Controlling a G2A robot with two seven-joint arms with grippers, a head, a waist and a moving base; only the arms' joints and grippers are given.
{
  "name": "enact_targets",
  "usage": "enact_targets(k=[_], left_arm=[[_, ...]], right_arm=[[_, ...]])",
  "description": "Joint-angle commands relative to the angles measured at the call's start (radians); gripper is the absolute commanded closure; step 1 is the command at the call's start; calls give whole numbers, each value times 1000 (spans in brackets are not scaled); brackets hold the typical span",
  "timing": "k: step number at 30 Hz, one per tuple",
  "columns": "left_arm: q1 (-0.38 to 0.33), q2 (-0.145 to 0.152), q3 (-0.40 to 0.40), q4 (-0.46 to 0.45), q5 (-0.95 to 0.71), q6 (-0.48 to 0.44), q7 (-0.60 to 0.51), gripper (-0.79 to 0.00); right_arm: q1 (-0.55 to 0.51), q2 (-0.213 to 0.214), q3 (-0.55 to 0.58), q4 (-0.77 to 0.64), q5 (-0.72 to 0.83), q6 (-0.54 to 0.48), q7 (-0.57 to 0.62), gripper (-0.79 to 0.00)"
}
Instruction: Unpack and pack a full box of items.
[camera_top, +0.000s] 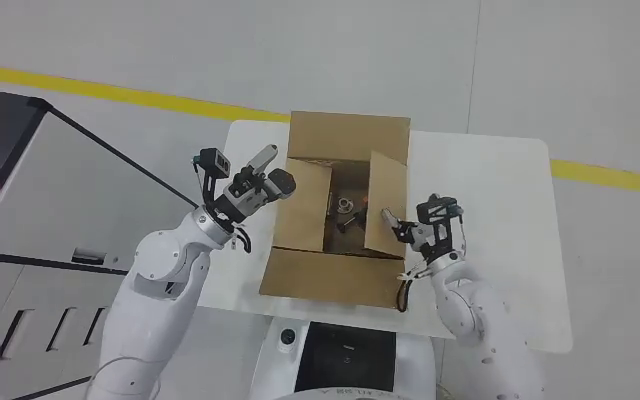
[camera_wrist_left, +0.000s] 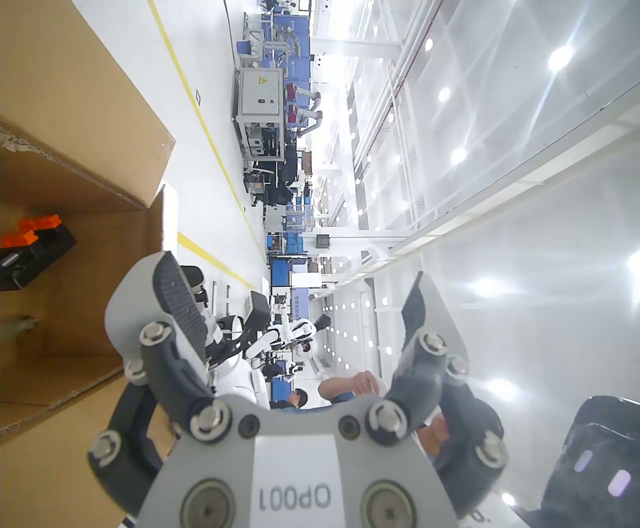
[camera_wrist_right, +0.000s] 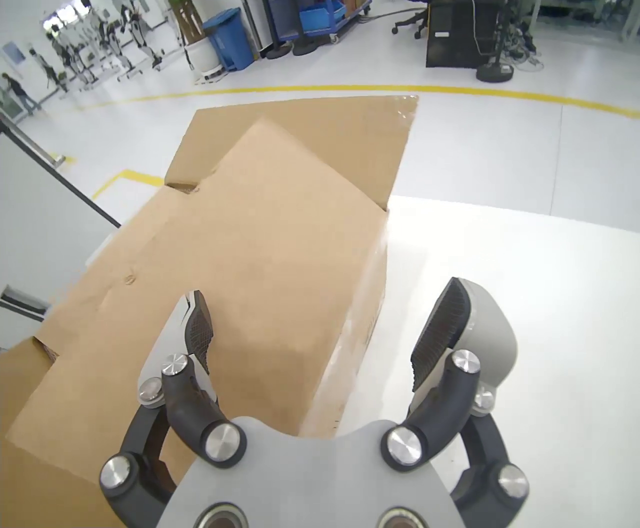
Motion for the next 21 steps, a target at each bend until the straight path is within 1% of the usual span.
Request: enact_targets(k=[1,2,10,13,17,21], left_arm=[[0,0,0,0,0,0,0,-785],[0,0,0,0,0,0,0,-785],[0,0,0,0,0,0,0,-785],[0,0,0,0,0,0,0,-785],[0,0,0,0,0,0,0,-785],[0,0,0,0,0,0,0,-785]], right_arm=[[15,1,-19,0,-66,4,-10,-785],[16,2,-22,-3,-90,8,-27,-785],[17,2,-20,-4,-90,7,-28,-785],[18,10,-1,-20,-129,-35,-14,-785],[62,15,-12,-8,-184,-80,42,-785],[123,10,-81,59,-224,-108,88,-785]])
